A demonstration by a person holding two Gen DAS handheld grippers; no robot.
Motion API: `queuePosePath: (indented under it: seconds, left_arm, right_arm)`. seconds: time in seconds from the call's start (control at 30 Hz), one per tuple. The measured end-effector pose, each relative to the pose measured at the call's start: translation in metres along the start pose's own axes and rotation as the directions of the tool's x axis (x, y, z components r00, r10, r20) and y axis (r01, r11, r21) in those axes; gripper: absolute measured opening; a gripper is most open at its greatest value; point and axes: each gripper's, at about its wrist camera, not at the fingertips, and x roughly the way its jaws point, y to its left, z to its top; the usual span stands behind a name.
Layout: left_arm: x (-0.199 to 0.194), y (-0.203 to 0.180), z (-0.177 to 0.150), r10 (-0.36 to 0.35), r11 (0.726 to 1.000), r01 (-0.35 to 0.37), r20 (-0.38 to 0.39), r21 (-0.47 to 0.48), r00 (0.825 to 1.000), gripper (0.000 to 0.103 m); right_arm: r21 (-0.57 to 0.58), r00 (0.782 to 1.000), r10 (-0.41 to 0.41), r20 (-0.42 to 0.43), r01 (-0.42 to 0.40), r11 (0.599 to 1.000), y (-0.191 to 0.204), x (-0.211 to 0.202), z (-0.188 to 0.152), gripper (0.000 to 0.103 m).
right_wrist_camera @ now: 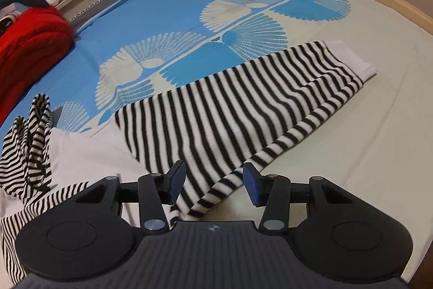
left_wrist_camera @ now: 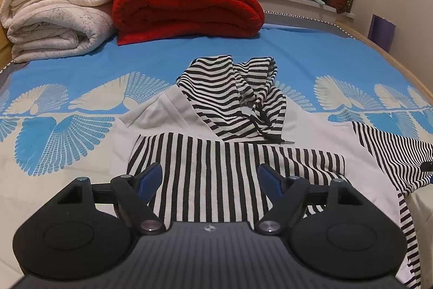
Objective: Fold small clothes
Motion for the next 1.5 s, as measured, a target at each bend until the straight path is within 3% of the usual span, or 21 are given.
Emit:
queuePosePath:
  seconds: [0.27, 0.37, 0.53, 0.73, 0.93, 1.07, 1.1, 1.2, 1.23, 1.3, 1.37, 1.43, 1.5]
  left_arm:
    - [0.000, 0.008, 0.002, -0.007, 1.000, 0.007, -0.012, -0.028, 1.000, 0.082]
    - [0.003, 0.014, 0.003, -0.009, 0.999, 0.008, -0.024, -0.050, 1.000, 0.082]
    - [0.006, 0.017, 0.003, -0.015, 0.998, 0.012, -0.043, -0.068, 0.999, 0.082]
    - [0.008, 0.018, 0.002, -0.008, 0.998, 0.005, -0.047, -0.070, 0.999, 0.082]
    - [0.009, 0.020, 0.001, -0.007, 0.998, 0.004, -0.053, -0.065, 0.999, 0.082]
    - [0.010, 0.021, 0.000, -0.007, 0.998, 0.003, -0.057, -0.063, 0.998, 0.083]
    - [0.010, 0.021, 0.000, -0.007, 0.998, 0.003, -0.059, -0.063, 0.998, 0.083]
    - [0.010, 0.027, 0.000, -0.005, 0.998, 0.001, -0.061, -0.068, 0.998, 0.083]
    - [0.010, 0.030, 0.001, -0.002, 0.997, -0.002, -0.059, -0.073, 0.998, 0.083]
    - [0.010, 0.037, 0.002, 0.003, 0.996, -0.008, -0.059, -0.088, 0.998, 0.083]
    - [0.010, 0.047, 0.005, 0.008, 0.993, -0.016, -0.066, -0.116, 0.998, 0.083]
    - [0.009, 0.059, 0.007, 0.023, 0.988, -0.035, -0.080, -0.153, 0.996, 0.083]
    - [0.009, 0.074, 0.011, 0.037, 0.980, -0.054, -0.091, -0.194, 0.995, 0.083]
  right_arm:
    - [0.075, 1.000, 0.000, 0.028, -0.002, 0.997, -0.029, 0.005, 0.011, 0.049]
    - [0.157, 0.999, 0.009, 0.050, -0.017, 0.988, -0.055, 0.005, 0.024, 0.049]
    - [0.297, 0.995, -0.024, 0.102, -0.007, 0.955, -0.112, 0.009, 0.043, 0.049]
    - [0.445, 0.997, -0.045, 0.060, 0.013, 0.896, -0.161, 0.044, 0.043, 0.049]
    - [0.547, 0.994, -0.042, 0.098, -0.018, 0.837, -0.185, 0.069, 0.044, 0.049]
    - [0.544, 0.987, -0.044, 0.158, -0.050, 0.838, -0.187, 0.079, 0.049, 0.049]
    - [0.538, 0.985, -0.045, 0.168, -0.054, 0.841, -0.187, 0.081, 0.049, 0.046]
    - [0.526, 0.980, -0.074, 0.183, -0.034, 0.850, -0.186, 0.086, 0.048, 0.011]
    - [0.541, 0.978, -0.089, 0.189, -0.028, 0.841, -0.187, 0.087, 0.047, 0.007]
    - [0.549, 0.969, -0.136, 0.206, 0.000, 0.836, -0.184, 0.082, 0.048, 0.005]
    - [0.481, 0.945, -0.209, 0.253, 0.064, 0.874, -0.161, 0.067, 0.056, 0.005]
    - [0.340, 0.902, -0.236, 0.362, 0.108, 0.934, -0.118, 0.042, 0.066, 0.005]
    - [0.168, 0.855, -0.188, 0.483, 0.120, 0.978, -0.061, 0.011, 0.068, 0.005]
